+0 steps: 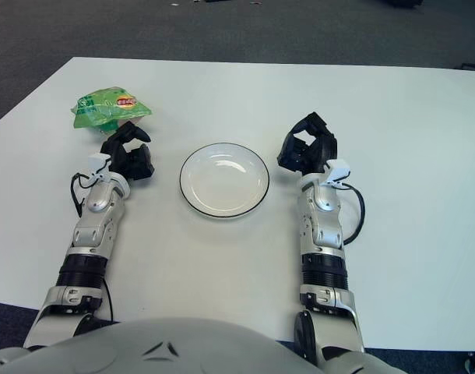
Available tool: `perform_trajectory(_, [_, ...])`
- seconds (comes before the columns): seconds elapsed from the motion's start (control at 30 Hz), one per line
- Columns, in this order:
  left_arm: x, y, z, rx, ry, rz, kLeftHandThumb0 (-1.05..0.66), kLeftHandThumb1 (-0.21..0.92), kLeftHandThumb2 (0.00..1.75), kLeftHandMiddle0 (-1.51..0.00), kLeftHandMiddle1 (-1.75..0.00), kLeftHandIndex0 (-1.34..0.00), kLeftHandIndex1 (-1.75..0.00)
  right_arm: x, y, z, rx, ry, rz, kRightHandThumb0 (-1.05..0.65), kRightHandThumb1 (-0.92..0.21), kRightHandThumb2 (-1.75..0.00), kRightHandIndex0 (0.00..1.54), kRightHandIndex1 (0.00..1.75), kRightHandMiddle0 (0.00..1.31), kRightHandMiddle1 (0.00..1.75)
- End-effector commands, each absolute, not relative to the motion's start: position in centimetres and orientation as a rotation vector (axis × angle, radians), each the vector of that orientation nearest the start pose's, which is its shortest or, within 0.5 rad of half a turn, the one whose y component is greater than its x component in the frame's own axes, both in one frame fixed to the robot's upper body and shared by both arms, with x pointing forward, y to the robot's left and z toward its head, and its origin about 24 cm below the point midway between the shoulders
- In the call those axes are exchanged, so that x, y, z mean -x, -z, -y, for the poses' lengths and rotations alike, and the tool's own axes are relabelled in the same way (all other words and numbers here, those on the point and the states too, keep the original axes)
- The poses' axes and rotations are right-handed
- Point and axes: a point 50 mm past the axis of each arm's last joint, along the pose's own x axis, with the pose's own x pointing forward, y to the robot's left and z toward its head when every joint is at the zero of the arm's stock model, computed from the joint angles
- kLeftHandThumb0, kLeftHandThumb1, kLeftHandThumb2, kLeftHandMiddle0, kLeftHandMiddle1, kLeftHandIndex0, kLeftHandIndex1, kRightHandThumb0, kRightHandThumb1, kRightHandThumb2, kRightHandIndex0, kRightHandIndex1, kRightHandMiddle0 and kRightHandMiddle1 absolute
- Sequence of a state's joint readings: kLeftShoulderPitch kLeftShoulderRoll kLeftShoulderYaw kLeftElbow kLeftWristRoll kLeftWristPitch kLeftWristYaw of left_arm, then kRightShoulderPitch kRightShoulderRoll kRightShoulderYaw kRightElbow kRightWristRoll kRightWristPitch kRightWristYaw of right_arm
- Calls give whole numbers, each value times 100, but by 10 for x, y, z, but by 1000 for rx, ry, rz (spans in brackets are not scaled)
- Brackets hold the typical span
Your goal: Put the snack into the plate.
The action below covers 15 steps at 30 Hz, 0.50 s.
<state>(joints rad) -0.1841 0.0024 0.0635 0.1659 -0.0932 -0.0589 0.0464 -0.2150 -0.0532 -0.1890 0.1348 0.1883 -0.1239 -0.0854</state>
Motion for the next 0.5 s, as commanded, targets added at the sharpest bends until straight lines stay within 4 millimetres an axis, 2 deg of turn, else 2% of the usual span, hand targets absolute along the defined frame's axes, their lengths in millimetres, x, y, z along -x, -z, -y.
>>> perform_trajectory(0.0, [-260, -4, -148, 137, -90, -135, -50, 27, 137, -132, -175, -65, -175, -270, -37, 189, -215, 271, 66, -50, -27, -138, 129, 175, 66, 175])
perform_trajectory(0.47, [-264, -6, -146, 134, -85, -130, -49, 28, 136, -132, -175, -64, -175, -272, -36, 191, -228, 299, 119, -54, -19, -147, 132, 175, 72, 175])
